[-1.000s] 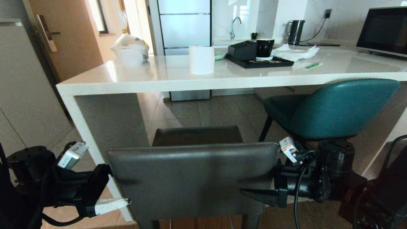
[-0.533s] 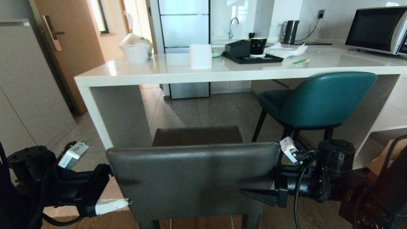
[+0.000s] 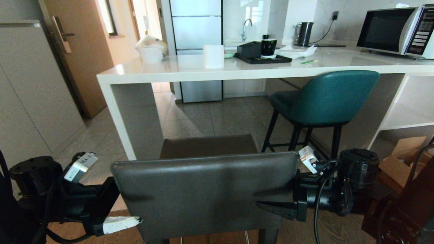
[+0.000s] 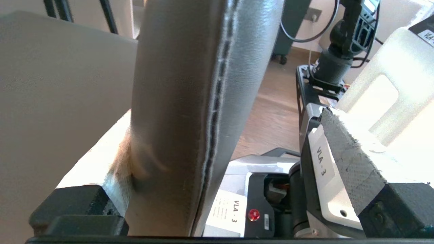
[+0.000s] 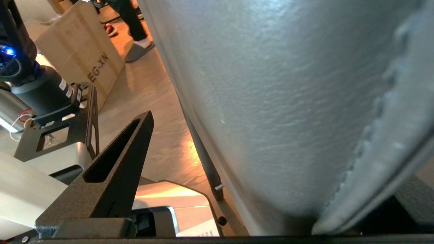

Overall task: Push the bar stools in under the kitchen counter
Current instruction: Pull the gray chair out from under the dining table

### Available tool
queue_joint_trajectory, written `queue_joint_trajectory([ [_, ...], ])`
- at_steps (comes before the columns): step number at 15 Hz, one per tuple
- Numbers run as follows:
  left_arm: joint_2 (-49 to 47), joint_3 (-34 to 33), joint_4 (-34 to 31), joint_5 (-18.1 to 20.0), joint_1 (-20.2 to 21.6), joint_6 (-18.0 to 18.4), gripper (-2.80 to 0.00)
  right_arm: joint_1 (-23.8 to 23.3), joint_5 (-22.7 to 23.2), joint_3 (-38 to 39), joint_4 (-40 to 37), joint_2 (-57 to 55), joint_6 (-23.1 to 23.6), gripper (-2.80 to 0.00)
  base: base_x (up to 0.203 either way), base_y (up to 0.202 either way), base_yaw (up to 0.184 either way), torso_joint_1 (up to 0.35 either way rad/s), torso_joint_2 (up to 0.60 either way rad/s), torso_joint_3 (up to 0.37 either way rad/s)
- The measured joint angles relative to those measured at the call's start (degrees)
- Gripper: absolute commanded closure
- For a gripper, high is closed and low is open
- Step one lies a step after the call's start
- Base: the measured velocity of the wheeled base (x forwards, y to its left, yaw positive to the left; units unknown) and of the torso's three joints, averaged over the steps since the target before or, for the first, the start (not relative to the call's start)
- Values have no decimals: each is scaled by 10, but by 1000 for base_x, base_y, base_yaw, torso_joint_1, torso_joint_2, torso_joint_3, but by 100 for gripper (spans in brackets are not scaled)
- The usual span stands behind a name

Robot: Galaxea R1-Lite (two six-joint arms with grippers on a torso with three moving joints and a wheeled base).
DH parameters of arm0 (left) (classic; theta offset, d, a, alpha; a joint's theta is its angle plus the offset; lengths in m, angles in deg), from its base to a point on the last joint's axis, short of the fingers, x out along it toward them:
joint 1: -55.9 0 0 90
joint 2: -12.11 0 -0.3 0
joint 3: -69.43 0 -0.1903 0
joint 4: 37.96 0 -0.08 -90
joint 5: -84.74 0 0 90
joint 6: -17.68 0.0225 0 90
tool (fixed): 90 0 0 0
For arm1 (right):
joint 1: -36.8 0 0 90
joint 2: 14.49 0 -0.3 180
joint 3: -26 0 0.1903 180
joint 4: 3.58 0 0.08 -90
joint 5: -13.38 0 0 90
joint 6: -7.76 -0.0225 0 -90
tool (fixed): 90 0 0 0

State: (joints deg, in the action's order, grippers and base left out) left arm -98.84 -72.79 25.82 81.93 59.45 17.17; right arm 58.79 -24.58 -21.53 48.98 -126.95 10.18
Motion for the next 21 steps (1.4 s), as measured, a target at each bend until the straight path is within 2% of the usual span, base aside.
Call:
queue_joint_trajectory([
  [2,2,-1,0,1,0,0,-280,0,1,1,-1,0,0,-280,-123,0,-6,-5,6,2],
  [10,3,0,0,0,-1,0,-280,0,0,-9,0,-6,3,-280,0,0,0,0,0,0],
  [17,16,-43,1,-3,0,1,-280,16,-3,-53,29,-50,3,-280,0,0,0,0,0,0],
  [21,20,-30,-1,2,-2,-2,-280,18,-1,-42,38,-57,3,-280,0,0,0,0,0,0],
])
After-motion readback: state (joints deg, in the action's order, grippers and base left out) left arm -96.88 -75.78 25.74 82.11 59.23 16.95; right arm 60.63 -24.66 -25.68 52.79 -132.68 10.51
